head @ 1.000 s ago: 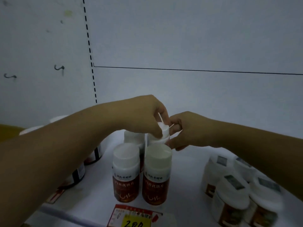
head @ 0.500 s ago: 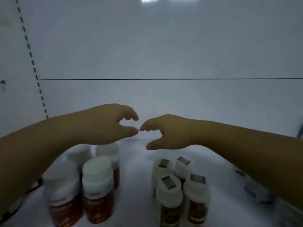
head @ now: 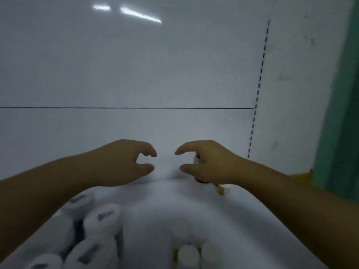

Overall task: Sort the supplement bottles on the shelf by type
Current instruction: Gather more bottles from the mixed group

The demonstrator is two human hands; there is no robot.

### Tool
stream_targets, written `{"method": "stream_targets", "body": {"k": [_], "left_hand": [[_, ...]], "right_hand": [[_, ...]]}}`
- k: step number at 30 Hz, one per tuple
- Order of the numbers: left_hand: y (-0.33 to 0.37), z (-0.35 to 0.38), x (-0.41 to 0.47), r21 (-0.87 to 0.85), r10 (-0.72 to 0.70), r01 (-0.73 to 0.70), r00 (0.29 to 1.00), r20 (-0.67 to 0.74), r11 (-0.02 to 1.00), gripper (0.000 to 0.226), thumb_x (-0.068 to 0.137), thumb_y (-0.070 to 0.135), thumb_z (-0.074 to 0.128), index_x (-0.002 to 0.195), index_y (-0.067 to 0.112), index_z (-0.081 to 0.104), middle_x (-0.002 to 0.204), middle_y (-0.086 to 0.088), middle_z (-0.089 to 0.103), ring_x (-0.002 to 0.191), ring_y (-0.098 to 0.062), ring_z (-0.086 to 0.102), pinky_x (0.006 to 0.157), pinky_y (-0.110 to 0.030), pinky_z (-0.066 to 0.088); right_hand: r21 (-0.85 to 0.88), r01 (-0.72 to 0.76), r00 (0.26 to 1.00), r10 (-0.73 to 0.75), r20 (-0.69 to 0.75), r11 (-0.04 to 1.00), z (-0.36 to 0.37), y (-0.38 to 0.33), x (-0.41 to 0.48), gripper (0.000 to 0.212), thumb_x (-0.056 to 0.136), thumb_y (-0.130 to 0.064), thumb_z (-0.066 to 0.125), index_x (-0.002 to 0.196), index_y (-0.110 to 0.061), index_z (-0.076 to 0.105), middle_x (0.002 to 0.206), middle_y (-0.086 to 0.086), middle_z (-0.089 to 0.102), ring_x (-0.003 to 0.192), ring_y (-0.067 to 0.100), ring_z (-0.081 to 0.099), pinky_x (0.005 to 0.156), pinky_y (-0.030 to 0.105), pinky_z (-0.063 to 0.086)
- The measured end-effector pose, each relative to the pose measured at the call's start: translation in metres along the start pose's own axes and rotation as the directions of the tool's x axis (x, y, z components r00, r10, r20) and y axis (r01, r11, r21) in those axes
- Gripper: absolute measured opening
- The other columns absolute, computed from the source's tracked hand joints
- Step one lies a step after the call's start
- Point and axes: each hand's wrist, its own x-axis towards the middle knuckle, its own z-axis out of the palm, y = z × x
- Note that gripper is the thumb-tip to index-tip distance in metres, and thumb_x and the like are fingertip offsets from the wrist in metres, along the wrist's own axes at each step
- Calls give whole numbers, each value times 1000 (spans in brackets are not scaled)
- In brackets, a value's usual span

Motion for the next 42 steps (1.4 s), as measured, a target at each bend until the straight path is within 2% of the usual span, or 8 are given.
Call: {"method": "stream_targets", "body": {"k": [4, 8, 13, 19, 28, 33, 37, 42], "left_hand": [[43, 24, 58, -22, 69, -68, 994, 81, 997, 39, 89, 42, 51, 127, 37, 46, 120, 15, 50, 76, 4, 45, 69, -13, 31], [65, 44, 109, -117, 89, -77, 991, 104, 990, 40, 88, 31, 56, 127, 30, 48, 131, 6, 52, 111, -8, 49, 91, -22, 39], [78, 79, 170, -146, 63, -55, 997, 45, 988, 44, 86, 19, 58, 129, 22, 47, 138, -2, 47, 120, -17, 45, 93, -23, 33], [78, 110, 201, -166, 37, -23, 996, 84, 986, 43, 84, 20, 61, 126, 19, 52, 129, -7, 55, 98, -14, 46, 84, -26, 36], [75, 112, 218, -128, -82, 84, 996, 17, 988, 41, 72, 36, 71, 107, 21, 56, 100, 2, 54, 90, -18, 53, 73, -26, 43], [71, 116, 217, -188, -93, 94, 996, 10, 978, 37, 73, 34, 72, 105, 23, 57, 105, 1, 57, 94, -18, 55, 75, -26, 43], [67, 118, 215, -357, -148, 151, 988, 35, 922, 35, 71, 32, 74, 102, 25, 58, 112, -2, 60, 97, -20, 57, 77, -27, 48], [61, 105, 207, -501, -210, 180, 978, -4, 847, 31, 71, 27, 76, 98, 24, 61, 108, -2, 65, 87, -13, 60, 60, -17, 45]], "right_hand": [[237, -207, 946, 256, -198, 949, -19, 93, -12, 27, 84, -27, 62, 110, -28, 61, 117, -9, 61, 99, 7, 54, 80, 15, 41], [389, -273, 851, 409, -329, 880, -2, 153, 0, 30, 84, -22, 61, 114, -23, 59, 118, -4, 59, 102, 8, 51, 84, 23, 39], [682, -284, 776, 579, -250, 674, 12, 186, 35, 27, 82, -28, 64, 107, -17, 62, 114, 3, 63, 97, 14, 56, 82, 27, 43], [596, -345, 891, 452, -34, 725, 15, 200, 62, 19, 75, -30, 71, 83, -13, 69, 86, 2, 67, 82, 16, 60, 71, 26, 50], [339, -435, 898, 370, 240, 834, -19, 210, 68, 45, 70, -27, 75, 113, -20, 62, 113, 2, 59, 100, 22, 55, 77, 32, 48], [308, -457, 886, 397, 238, 835, -10, 217, 67, 48, 68, -23, 78, 109, -21, 55, 116, 6, 53, 99, 25, 53, 81, 37, 52], [433, -428, 902, 403, 153, 793, -3, 224, 66, 50, 60, -24, 83, 100, -16, 54, 104, 5, 55, 89, 20, 54, 76, 36, 54], [635, -305, 914, 406, -14, 709, -14, 227, 65, 40, 61, -24, 83, 89, -15, 56, 94, 4, 59, 81, 17, 58, 62, 25, 48]]}}
